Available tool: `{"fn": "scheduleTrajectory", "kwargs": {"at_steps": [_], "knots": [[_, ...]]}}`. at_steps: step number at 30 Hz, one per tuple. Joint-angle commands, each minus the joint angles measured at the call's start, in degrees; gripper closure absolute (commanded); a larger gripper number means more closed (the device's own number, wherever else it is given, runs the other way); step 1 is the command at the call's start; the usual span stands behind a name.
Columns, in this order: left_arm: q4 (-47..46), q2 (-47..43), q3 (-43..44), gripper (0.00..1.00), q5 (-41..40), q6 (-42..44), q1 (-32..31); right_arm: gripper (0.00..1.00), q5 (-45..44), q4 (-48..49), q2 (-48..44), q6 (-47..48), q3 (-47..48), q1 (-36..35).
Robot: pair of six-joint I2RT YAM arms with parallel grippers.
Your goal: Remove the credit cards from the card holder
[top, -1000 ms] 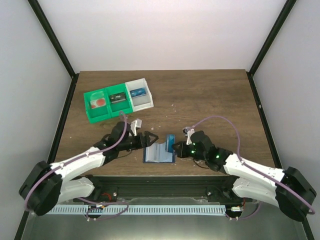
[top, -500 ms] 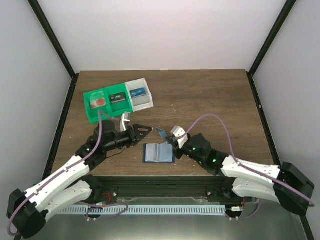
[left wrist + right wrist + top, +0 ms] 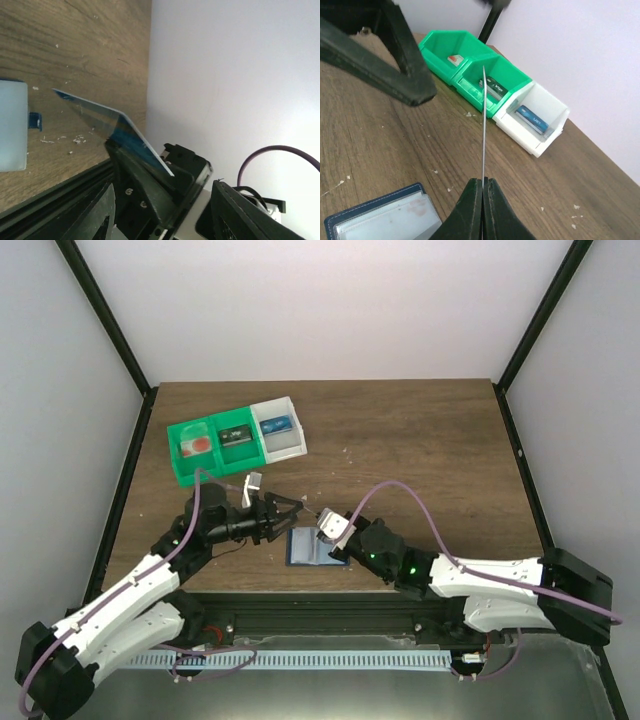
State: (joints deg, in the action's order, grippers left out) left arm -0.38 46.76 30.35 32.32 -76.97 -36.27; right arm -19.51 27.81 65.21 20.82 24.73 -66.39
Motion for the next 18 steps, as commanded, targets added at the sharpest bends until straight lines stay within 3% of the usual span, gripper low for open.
{"fn": "scheduleTrajectory", "kwargs": {"at_steps": [1,9,15,18], "knots": [[-3.8,-0.2,-2.9,0.46,2.3,-3.8,0.7,1.0,-4.4,3.5,-0.6,2.8,2.3,-1.7],[-10.2,1.0,-6.6,0.51,4.5,-6.7,3.0,1.0,-3.2,4.1,-1.0,3.2,-0.1,-3.4],[-13.9,0.0,-8.2,0.4,5.2,-7.0,3.0,1.0,-7.0,3.2,1.5,2.8,0.0,-4.1],[-15.3,0.6,-8.9,0.38,5.8,-7.6,3.0,1.0,-7.5,3.7,2.4,2.0,0.0,-4.0]]}}
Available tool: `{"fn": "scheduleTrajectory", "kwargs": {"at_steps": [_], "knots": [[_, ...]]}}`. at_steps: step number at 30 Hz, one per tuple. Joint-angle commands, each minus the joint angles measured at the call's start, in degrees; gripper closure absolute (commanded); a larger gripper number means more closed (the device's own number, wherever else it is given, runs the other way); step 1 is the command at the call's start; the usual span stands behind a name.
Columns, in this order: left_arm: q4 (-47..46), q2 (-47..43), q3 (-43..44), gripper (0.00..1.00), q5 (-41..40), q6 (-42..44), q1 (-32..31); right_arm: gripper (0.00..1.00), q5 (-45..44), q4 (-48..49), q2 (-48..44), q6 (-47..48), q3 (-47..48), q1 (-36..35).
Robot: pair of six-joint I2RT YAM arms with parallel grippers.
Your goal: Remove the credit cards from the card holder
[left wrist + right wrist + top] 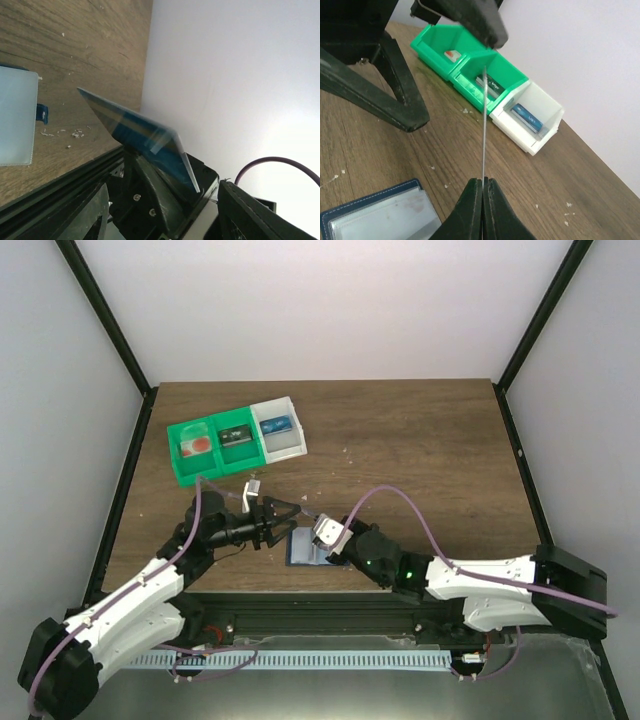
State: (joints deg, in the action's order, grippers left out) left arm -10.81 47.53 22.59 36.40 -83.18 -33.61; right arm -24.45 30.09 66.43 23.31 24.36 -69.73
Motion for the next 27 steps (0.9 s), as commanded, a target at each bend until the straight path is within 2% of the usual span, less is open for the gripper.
{"fn": "scheduleTrajectory", "kwargs": {"at_steps": [1,4,9,17,20,23,27], "knots": [[-5.4,0.2,-1.2,0.39,2.1,-1.6,0.3,0.99,-2.1,1.5,1.3,-0.7,0.3,-0.7],[-5.6,0.9,-1.0,0.42,2.2,-1.8,0.3,1.0,-1.6,2.2,1.5,-1.0,0.4,-0.8],[-4.5,1.1,-1.1,0.56,0.7,-1.7,0.3,0.99,-1.8,3.2,1.2,0.6,0.0,-1.2],[-0.7,3.1,1.6,0.64,0.7,1.6,0.5,1.0,-2.3,6.4,1.0,2.1,-2.0,-2.6],[0.3,3.3,2.0,0.77,0.6,2.4,0.4,1.0,-3.1,6.8,1.4,2.3,-2.2,-2.9],[2.2,3.1,3.0,0.99,-0.4,4.2,0.5,0.99,-3.7,6.9,1.4,1.9,-2.5,-2.9],[6.6,3.3,5.0,1.0,-2.2,9.0,0.6,0.88,-3.6,6.9,0.5,0.1,-3.4,-3.0]]}}
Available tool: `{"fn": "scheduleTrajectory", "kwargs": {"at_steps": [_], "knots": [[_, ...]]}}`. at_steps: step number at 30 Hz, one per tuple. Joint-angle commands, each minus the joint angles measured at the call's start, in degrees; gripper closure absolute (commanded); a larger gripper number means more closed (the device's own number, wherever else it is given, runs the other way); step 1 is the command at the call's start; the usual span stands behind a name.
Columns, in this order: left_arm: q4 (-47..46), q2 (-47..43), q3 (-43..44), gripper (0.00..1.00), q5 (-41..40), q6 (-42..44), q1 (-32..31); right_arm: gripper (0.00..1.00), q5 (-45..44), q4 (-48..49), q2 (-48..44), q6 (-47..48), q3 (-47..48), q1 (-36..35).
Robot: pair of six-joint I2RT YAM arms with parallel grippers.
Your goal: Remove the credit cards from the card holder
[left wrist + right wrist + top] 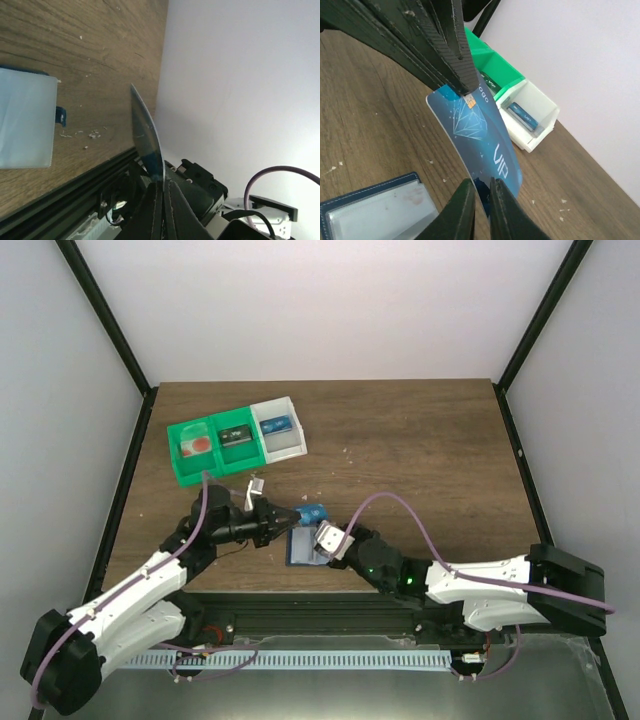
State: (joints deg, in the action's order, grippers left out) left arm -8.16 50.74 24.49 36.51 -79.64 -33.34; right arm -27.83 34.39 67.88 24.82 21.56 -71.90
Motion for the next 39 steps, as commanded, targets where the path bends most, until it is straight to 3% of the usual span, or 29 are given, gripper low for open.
{"fn": "scheduleTrajectory", "kwargs": {"at_steps": [1,8,14,18,25,30,39], "knots": [[4.2,0.3,3.3,1.0,-2.2,6.6,0.4,0.83,0.6,2.1,-1.4,-2.2,-0.9,-0.8],[3.1,0.5,2.9,1.0,1.1,15.8,2.4,0.37,5.8,-4.2,-12.6,-15.5,-4.0,-0.8],[12.6,3.2,10.3,1.0,3.7,29.8,8.3,0.01,9.8,-11.2,-24.8,-26.2,-6.8,-0.8],[24.5,11.4,19.7,1.0,3.9,41.1,13.1,0.0,10.0,-17.3,-29.9,-30.7,-6.2,-0.8],[35.5,24.9,36.2,1.0,-1.9,52.4,20.8,0.0,13.7,-22.0,-37.0,-34.8,-5.7,-0.8],[36.3,35.3,44.7,1.0,-3.5,54.6,25.2,0.0,15.4,-24.2,-39.0,-35.5,-4.8,-0.8],[42.7,54.7,63.0,1.0,-10.7,58.6,25.6,0.0,15.9,-29.2,-39.6,-35.7,-2.0,-0.8]]}}
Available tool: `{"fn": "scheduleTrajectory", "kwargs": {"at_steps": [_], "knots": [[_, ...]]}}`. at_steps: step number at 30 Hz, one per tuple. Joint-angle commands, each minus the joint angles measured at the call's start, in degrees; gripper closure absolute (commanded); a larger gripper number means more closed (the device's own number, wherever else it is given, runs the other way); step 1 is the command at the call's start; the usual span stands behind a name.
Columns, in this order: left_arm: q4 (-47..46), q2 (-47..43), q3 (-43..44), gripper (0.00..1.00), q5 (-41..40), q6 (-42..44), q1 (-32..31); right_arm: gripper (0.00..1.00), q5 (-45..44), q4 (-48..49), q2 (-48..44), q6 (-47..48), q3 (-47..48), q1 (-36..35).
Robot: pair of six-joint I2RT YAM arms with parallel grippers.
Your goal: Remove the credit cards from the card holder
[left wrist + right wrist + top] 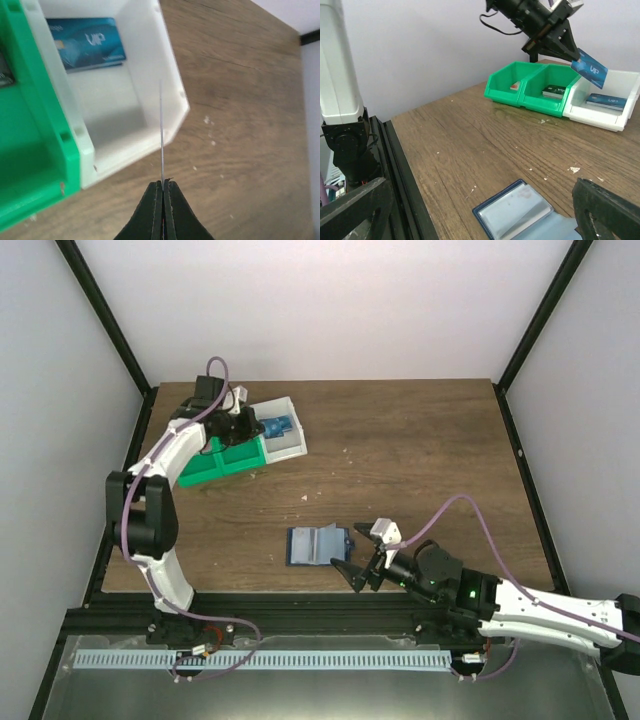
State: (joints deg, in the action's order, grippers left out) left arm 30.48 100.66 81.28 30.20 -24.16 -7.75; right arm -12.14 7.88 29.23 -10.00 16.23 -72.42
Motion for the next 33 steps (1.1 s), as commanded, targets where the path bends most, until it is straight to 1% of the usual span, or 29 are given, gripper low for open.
{"fn": "scheduleTrajectory", "kwargs": {"at_steps": [1,3,7,13,19,23,28,33], "knots": [[3.3,6.0,7.3,1.0,-5.0,2.8,0.1,0.0,0.1,-2.6,-1.2,-1.1,3.2,-0.3],[2.6,9.1,10.0,1.0,-5.6,2.0,0.1,0.0,-0.1,-1.8,-1.7,-0.9,2.4,-0.3],[5.4,15.3,17.5,1.0,-7.0,2.4,0.3,0.0,-0.5,-0.4,-1.5,-1.1,2.2,-0.3],[5.6,21.3,24.4,1.0,-7.2,2.4,0.3,0.0,-1.1,-0.9,0.4,-3.4,3.2,-0.3],[4.5,23.8,25.7,1.0,-8.4,2.2,0.3,0.0,-1.2,-2.3,3.6,-5.0,5.6,-0.3],[5.3,26.1,28.0,1.0,-8.3,2.6,0.3,0.0,-1.8,-2.5,4.9,-5.2,7.1,-0.3],[4.4,27.9,29.0,1.0,-8.2,2.7,0.3,0.0,-3.5,-3.0,4.9,-6.8,7.6,-0.3],[6.3,30.5,32.1,1.0,-9.5,2.6,0.3,0.0,-4.5,-4.8,3.8,-9.7,8.1,-0.3]]}}
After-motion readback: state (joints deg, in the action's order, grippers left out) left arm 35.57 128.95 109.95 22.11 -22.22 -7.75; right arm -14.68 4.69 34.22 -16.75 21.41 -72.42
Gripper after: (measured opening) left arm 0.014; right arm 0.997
